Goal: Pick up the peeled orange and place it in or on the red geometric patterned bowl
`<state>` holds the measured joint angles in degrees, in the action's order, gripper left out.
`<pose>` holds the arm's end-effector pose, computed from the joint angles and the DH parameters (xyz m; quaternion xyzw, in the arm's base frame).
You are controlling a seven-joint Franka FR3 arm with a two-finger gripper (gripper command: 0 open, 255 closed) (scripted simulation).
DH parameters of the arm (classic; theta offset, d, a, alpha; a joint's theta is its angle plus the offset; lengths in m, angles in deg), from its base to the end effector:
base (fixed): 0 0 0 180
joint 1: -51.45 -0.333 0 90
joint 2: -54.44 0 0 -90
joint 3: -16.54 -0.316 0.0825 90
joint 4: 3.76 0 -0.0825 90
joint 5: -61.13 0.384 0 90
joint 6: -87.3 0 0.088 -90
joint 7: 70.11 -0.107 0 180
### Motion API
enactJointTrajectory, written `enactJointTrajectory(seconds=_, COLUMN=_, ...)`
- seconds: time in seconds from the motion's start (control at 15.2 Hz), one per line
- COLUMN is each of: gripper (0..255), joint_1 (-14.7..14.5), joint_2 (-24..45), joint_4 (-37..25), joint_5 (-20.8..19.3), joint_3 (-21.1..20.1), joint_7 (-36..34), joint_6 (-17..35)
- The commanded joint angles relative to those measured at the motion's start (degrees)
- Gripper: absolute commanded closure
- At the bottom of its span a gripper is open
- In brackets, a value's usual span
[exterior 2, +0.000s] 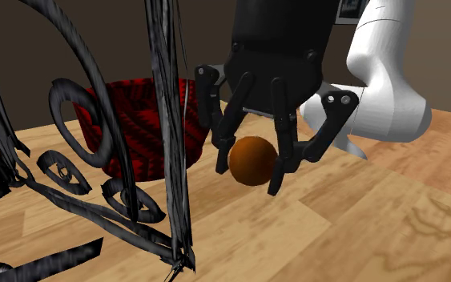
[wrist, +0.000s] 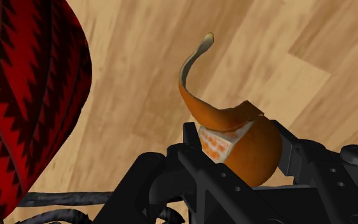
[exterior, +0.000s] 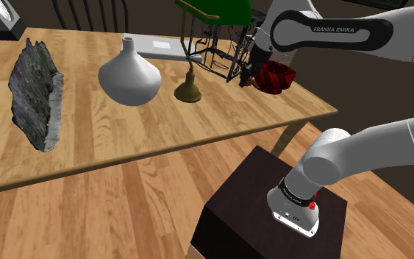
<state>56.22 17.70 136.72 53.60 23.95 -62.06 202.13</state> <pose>0.3666 -0.0933 0.5342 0.9952 -0.0050 0.0901 0.0388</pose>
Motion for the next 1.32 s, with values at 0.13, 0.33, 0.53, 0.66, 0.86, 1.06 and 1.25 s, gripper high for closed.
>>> enactJointTrajectory(seconds=0.13, gripper=255, joint_1=-0.1, joint_2=-0.2, joint_4=-3.0, joint_5=0.3, joint_3=-0.3, joint_7=0.1, joint_6=-3.2)
enactJointTrajectory(seconds=0.33, gripper=255, joint_1=-0.2, joint_2=-0.1, joint_4=-5.4, joint_5=0.4, joint_3=-0.4, joint_7=0.3, joint_6=-5.5)
enactJointTrajectory(seconds=0.53, gripper=255, joint_1=-0.3, joint_2=0.1, joint_4=-7.9, joint_5=0.6, joint_3=-0.5, joint_7=0.4, joint_6=-7.7)
enactJointTrajectory(seconds=0.66, gripper=255, joint_1=-0.3, joint_2=0.3, joint_4=-9.6, joint_5=0.7, joint_3=-0.6, joint_7=0.5, joint_6=-9.2)
enactJointTrajectory(seconds=0.86, gripper=255, joint_1=-0.4, joint_2=0.8, joint_4=-12.2, joint_5=0.8, joint_3=-0.7, joint_7=0.6, joint_6=-11.4)
enactJointTrajectory(seconds=1.06, gripper=255, joint_1=-0.4, joint_2=1.3, joint_4=-14.9, joint_5=1.0, joint_3=-0.8, joint_7=0.8, joint_6=-13.6)
enactJointTrajectory(seconds=1.25, gripper=255, joint_1=-0.5, joint_2=1.9, joint_4=-17.7, joint_5=1.1, joint_3=-0.9, joint_7=0.9, joint_6=-15.8)
